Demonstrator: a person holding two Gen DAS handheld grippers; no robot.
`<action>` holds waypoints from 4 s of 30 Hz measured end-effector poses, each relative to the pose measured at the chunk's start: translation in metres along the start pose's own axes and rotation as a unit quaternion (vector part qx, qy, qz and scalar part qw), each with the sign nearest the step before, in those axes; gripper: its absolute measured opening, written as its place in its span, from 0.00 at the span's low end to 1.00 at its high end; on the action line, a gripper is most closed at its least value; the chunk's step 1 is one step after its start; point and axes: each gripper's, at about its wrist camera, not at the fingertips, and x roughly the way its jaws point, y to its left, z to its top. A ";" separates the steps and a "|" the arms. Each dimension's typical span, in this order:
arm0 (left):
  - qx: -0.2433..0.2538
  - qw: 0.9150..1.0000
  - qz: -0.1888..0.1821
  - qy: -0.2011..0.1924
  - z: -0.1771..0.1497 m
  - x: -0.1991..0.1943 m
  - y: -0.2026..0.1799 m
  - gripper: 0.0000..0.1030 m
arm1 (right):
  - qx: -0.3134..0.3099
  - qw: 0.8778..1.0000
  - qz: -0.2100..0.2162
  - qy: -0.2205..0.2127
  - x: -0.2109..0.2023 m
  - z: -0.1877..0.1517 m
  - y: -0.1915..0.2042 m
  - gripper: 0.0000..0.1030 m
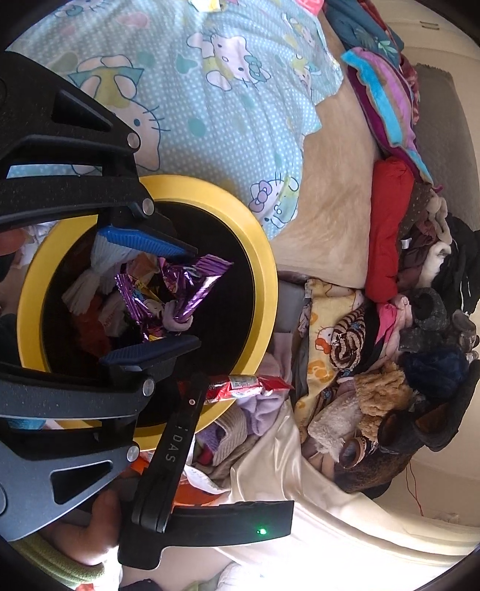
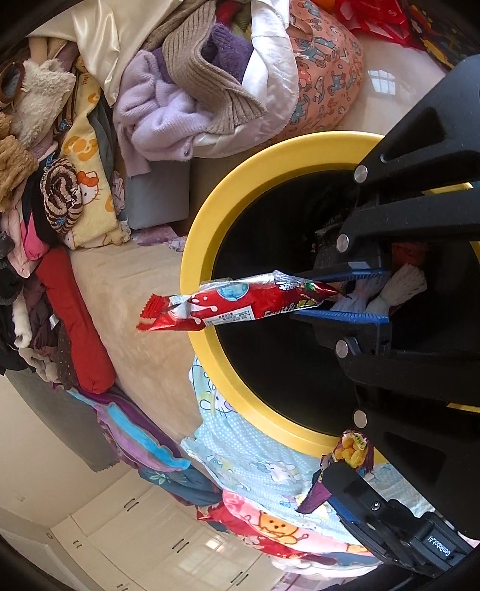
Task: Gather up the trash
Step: 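Carry both wrappers over the yellow bin and open both tools to drop them, then move both tools back over the blue cloth and yellow wrapper, then grasp the blue cloth with the left tool while the right tool grasps the yellow wrapper, then carry both items over the yellow bin and open both tools to drop them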
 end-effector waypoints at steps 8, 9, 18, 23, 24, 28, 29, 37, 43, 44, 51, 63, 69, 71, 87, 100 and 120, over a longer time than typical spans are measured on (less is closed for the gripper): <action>-0.013 1.000 -0.003 -0.015 0.000 -0.011 0.005 0.76 | 0.002 1.000 -0.001 -0.002 -0.002 0.001 0.000 0.27; -0.015 1.000 0.001 -0.019 0.000 -0.014 0.006 0.78 | 0.000 1.000 0.000 -0.003 -0.002 0.001 0.001 0.27; -0.041 0.997 0.036 -0.046 -0.003 -0.042 0.025 0.89 | -0.027 0.999 0.014 -0.031 -0.013 0.003 0.022 0.44; -0.057 0.995 0.058 -0.062 -0.004 -0.059 0.040 0.89 | -0.052 0.997 0.032 -0.046 -0.019 0.004 0.044 0.49; -0.058 0.994 0.066 -0.066 -0.004 -0.064 0.043 0.89 | -0.060 0.996 0.035 -0.049 -0.020 0.003 0.051 0.50; -0.063 0.991 0.081 -0.081 -0.005 -0.081 0.055 0.89 | -0.087 0.993 0.047 -0.056 -0.025 0.001 0.073 0.53; -0.066 0.991 0.084 -0.086 -0.006 -0.086 0.058 0.89 | -0.094 0.992 0.052 -0.059 -0.026 0.001 0.080 0.54; -0.084 0.984 0.110 -0.112 -0.011 -0.118 0.084 0.89 | -0.148 0.983 0.078 -0.070 -0.034 -0.010 0.129 0.65; -0.101 0.978 0.133 -0.124 -0.020 -0.138 0.105 0.89 | -0.171 0.979 0.091 -0.068 -0.035 -0.018 0.155 0.67; -0.103 0.977 0.138 -0.126 -0.022 -0.141 0.109 0.89 | -0.179 0.977 0.093 -0.067 -0.035 -0.022 0.161 0.68; -0.123 0.967 0.180 -0.132 -0.044 -0.167 0.145 0.89 | -0.211 0.970 0.106 -0.060 -0.026 -0.037 0.196 0.74; -0.185 0.951 0.218 -0.118 -0.085 -0.184 0.210 0.89 | -0.233 0.961 0.151 -0.022 0.021 -0.045 0.277 0.74; -0.203 0.950 0.214 -0.099 -0.102 -0.179 0.230 0.89 | -0.240 0.958 0.157 0.006 0.063 -0.047 0.314 0.74; -0.207 0.950 0.213 -0.092 -0.107 -0.175 0.234 0.84 | -0.238 0.959 0.156 0.019 0.081 -0.048 0.326 0.74; -0.221 0.951 0.209 -0.053 -0.131 -0.143 0.243 0.52 | -0.212 0.961 0.156 0.085 0.187 -0.047 0.383 0.74; -0.253 0.944 0.200 -0.064 -0.139 -0.150 0.253 0.18 | -0.221 0.955 0.188 0.068 0.153 -0.064 0.362 0.33; -0.190 0.961 0.161 -0.123 -0.091 -0.177 0.190 0.05 | -0.146 0.979 0.140 -0.023 0.025 -0.053 0.237 0.33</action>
